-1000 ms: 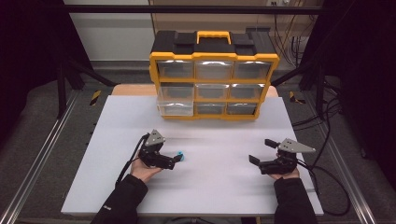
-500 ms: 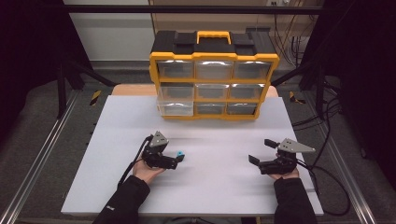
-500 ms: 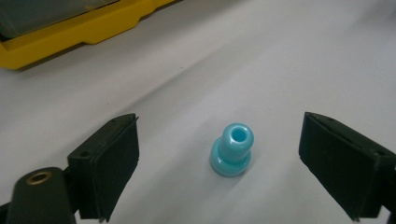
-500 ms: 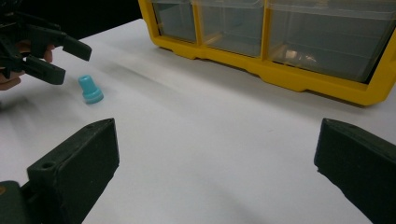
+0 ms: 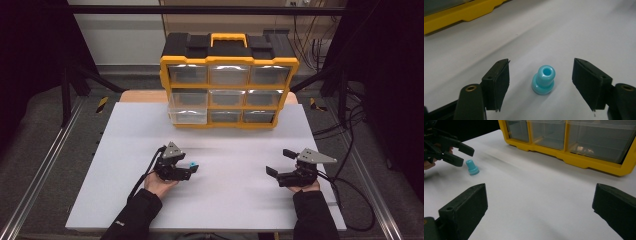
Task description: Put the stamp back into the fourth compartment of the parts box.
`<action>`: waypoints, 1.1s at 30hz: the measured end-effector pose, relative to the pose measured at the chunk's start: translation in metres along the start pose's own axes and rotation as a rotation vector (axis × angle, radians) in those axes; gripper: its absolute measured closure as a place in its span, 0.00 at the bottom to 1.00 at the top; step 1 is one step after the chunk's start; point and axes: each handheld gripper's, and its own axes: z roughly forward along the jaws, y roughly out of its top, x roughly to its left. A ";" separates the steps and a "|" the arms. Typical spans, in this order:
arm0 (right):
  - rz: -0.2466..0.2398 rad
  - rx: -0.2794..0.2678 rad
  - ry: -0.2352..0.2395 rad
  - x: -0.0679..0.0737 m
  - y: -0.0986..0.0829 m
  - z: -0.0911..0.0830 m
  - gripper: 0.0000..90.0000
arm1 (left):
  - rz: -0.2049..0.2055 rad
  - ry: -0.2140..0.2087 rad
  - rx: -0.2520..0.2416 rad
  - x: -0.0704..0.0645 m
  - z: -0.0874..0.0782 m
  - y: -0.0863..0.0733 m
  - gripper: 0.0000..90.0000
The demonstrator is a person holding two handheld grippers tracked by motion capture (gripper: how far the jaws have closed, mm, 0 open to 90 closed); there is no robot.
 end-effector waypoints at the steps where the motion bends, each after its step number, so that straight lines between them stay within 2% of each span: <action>1: 0.000 0.001 0.000 0.000 0.000 0.000 0.01 | 0.000 0.000 0.001 0.000 0.000 0.000 0.34; 23: 0.001 0.000 0.001 0.000 0.000 0.000 0.01 | 0.000 -0.010 0.020 -0.005 0.007 -0.003 0.63; 33: 0.001 -0.001 0.002 0.000 0.000 0.000 0.01 | -0.006 0.008 0.039 -0.005 0.012 -0.004 0.71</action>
